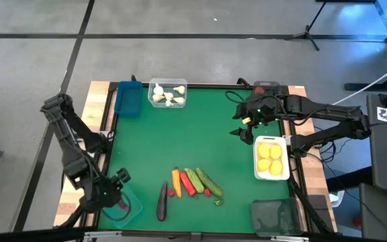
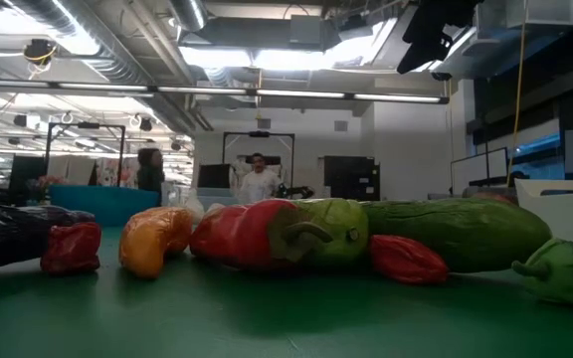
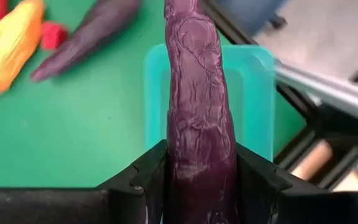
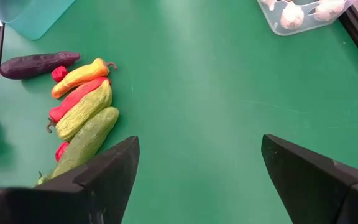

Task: Sort produce into baskets
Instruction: Put the purple eggplant into the light green bin

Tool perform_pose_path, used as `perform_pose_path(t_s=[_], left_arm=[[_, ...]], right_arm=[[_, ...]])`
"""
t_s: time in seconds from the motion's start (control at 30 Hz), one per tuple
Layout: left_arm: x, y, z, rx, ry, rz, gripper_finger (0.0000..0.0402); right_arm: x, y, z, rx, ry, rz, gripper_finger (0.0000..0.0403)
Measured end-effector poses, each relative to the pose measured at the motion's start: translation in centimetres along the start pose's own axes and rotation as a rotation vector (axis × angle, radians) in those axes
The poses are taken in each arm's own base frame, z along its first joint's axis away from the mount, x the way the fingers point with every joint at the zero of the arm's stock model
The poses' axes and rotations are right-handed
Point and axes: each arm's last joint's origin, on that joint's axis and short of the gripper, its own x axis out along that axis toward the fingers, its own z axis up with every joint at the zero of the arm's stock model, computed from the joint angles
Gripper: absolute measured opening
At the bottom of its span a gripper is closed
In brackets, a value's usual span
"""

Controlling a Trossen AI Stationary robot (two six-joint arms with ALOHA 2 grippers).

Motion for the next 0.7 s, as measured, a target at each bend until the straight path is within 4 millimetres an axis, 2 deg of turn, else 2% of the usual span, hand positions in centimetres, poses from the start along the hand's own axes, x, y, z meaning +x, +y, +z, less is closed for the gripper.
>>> perform_pose_path(t_s=[0.13,0.33,0.47,0.7], left_arm=[[0.3,-0.8,0.0,0.067,0.009,-0.013,0.0145],[2.6,-1.3,0.9,0.099,0.07,-0.005,0.0145],[3.8,-1.3,0.8,0.021,0.155,0.016,0.0145],[4.1,-1.6,0.7,0.032,0.177,0.019,0.0145]], right_arm=[[0.0,0.0,0.0,0.0,0.0,0.0,0.0335],[0.0,0.0,0.0,0.0,0.0,-0.001,0.0335],[0.0,0.0,0.0,0.0,0.002,0.008,0.0335],[0.0,0.0,0.0,0.0,0.003,0.009,0.0335]])
